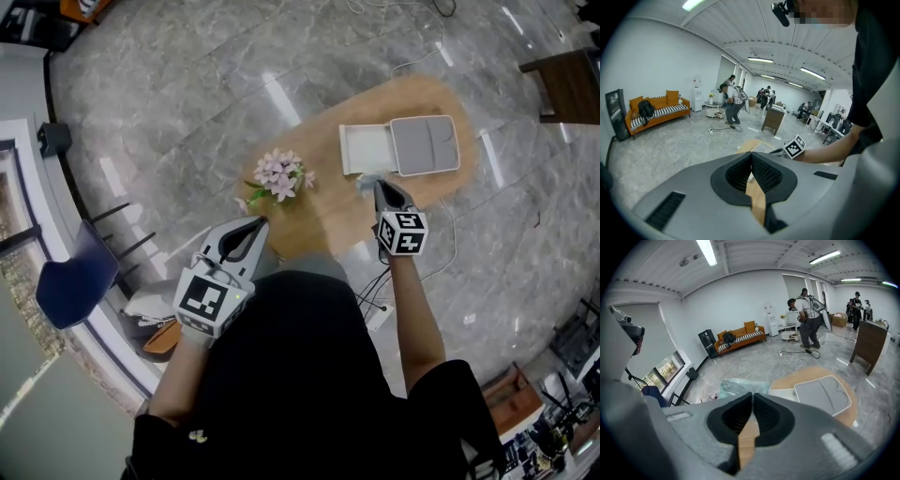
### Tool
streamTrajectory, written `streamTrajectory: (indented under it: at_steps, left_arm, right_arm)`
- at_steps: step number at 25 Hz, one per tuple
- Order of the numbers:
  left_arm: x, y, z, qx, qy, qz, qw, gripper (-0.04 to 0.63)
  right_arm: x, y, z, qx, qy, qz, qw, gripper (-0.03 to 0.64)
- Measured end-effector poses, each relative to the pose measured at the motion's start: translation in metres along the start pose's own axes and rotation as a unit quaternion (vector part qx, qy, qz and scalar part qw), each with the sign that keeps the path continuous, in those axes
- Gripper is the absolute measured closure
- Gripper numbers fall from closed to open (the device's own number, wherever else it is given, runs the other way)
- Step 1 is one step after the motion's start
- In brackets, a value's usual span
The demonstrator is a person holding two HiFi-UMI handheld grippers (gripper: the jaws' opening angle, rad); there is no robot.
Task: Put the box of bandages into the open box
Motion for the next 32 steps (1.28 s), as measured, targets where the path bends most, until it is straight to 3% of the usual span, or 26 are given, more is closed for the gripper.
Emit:
streamTrajectory:
  at_steps: [14, 32]
  left_arm:
    - [-0.007, 0.004, 0.023, -0.027, 0.028, -0.024, 0.999, 0.584]
    - [-0.016, -0.005, 0.037, -0.065, 0.048, -0.042, 0.9958, 0.584]
  right_arm:
    - [0.035, -0.076, 0.028, -0.078, 0.019, 0.013, 0.997, 0.611]
    - [0.077, -0.161, 0.064, -0.161, -0.014, 0.053, 0.985, 0.609]
Point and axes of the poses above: the fingertips, and each gripper's own axes: y backward along the fingers, x to its right, z out of its underside, the point moved 6 cm from there along y, backward along the fingers, and after that the axes turned 4 degrees about -y, right-handed, at the moved point
